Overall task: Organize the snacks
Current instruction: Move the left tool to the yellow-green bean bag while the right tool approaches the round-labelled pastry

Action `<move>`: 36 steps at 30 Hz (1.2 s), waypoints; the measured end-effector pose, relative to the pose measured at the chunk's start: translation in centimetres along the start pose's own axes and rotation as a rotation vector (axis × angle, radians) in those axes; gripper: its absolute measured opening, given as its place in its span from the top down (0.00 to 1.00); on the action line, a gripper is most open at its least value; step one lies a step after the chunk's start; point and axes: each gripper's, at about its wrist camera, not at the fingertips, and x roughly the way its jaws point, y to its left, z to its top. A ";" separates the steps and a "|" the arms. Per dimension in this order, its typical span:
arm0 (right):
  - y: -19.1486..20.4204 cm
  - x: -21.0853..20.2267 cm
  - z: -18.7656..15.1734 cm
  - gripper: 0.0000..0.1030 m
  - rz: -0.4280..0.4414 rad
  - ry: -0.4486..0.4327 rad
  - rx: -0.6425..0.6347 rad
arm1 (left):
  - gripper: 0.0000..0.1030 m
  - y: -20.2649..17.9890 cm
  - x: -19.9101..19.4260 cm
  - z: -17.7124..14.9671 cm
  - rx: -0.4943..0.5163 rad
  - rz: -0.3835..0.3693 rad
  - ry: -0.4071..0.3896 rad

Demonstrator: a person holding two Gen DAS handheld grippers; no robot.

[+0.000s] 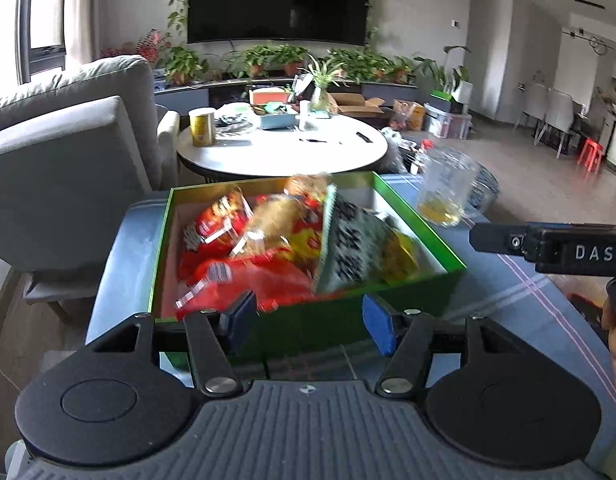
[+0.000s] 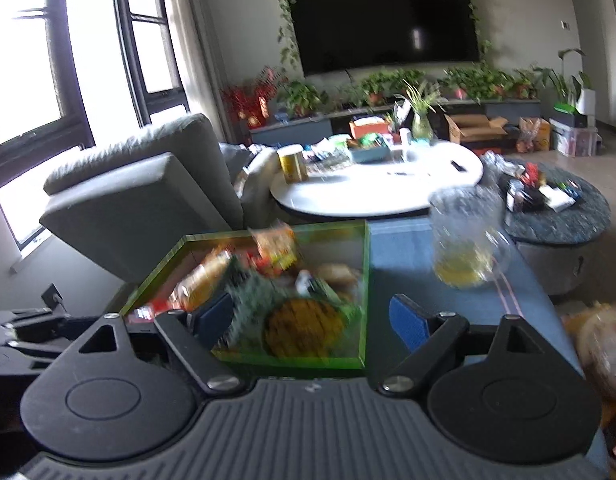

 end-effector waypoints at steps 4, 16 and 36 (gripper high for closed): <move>-0.9 -1.8 -1.4 0.35 -0.017 0.031 0.036 | 0.45 -1.3 -1.4 -1.0 0.006 -0.030 0.011; -1.6 -6.7 -3.2 0.35 -0.035 0.000 0.058 | 0.41 -8.2 -4.6 -5.7 0.117 -0.207 0.120; -1.9 -8.1 -5.7 0.35 -0.019 0.019 0.067 | 0.39 -12.9 -1.4 -10.9 0.287 -0.249 0.309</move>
